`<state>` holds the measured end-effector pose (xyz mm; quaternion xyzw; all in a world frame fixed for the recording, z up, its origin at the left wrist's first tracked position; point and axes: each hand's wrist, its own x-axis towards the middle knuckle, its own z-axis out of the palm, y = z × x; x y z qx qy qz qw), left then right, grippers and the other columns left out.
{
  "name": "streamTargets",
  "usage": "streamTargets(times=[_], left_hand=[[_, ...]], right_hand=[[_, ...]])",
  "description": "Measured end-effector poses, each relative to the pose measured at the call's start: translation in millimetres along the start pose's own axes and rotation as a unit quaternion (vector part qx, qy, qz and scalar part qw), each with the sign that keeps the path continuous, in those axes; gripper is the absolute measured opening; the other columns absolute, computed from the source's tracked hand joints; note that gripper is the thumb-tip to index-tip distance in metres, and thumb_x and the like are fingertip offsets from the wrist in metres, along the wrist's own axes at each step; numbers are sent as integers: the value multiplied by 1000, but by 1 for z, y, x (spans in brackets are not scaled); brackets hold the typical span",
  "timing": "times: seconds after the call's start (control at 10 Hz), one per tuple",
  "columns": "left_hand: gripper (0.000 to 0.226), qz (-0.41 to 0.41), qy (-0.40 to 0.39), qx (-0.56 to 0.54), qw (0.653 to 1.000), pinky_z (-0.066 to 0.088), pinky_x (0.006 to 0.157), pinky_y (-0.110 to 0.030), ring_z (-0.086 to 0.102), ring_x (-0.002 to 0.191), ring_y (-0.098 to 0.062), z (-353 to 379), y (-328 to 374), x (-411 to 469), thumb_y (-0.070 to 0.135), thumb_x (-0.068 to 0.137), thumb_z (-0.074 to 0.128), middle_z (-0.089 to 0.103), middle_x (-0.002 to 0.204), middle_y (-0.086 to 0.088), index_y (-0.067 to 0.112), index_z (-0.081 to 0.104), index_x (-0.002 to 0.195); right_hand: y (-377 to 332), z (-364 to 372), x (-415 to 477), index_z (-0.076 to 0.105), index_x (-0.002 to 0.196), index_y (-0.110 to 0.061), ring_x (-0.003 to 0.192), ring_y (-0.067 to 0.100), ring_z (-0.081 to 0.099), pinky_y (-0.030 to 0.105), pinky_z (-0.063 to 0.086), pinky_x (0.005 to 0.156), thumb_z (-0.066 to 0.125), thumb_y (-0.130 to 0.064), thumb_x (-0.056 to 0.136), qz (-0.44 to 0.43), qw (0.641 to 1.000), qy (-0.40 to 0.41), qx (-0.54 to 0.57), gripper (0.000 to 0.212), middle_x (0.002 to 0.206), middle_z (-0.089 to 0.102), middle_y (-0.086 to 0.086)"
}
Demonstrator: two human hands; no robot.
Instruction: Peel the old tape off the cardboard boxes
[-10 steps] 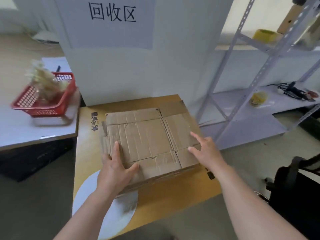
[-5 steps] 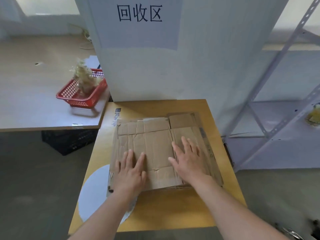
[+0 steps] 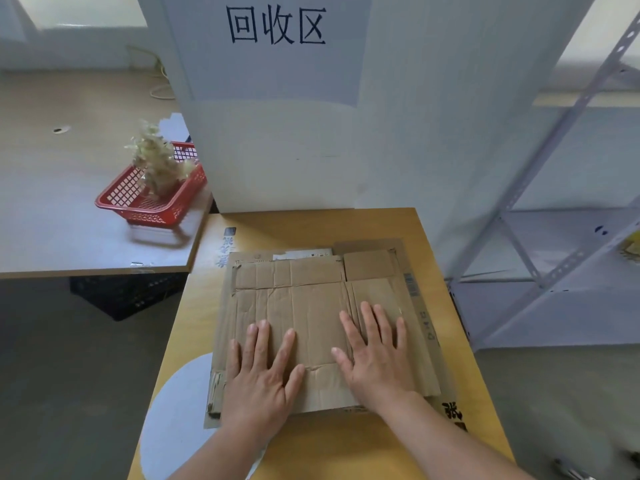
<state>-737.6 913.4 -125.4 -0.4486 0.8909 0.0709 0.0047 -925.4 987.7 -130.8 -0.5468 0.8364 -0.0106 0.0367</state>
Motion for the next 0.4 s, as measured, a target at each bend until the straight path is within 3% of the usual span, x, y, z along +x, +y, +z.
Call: streamTargets(times=[0.1,0.2,0.3,0.4], left_hand=[[61,-24,-85,33,996,-22,113,-45,-45,132,-17,-5,-3,7,69,87,-9,-35,153,-4,42,-31,137],[65,-24,-136,35,990,-20,113,-44,-39,135,-19,-15,-3,16,68,91,2,-33,154,-3,41,-30,140],[70,8,-149,29,988,3,117,-43,-6,148,-26,-50,-4,21,65,93,25,-5,161,-6,38,-3,151],[70,18,-117,13,993,14,116,-40,13,145,-26,-70,-4,23,59,94,34,12,159,-6,33,4,152]], right_hand=[[2,-5,4,-21,143,-41,139,21,-30,52,-24,109,-2,-67,85,13,998,-56,4,67,158,-20,1],[2,-16,12,-7,147,-41,144,22,-21,51,-19,110,13,-66,89,20,996,-82,31,66,159,-14,0],[-1,-46,14,16,148,-36,146,26,1,50,2,116,36,-56,92,19,995,-87,54,63,160,3,2],[-4,-69,16,29,144,-26,142,27,17,45,17,115,42,-45,93,18,997,-34,61,57,156,16,5]])
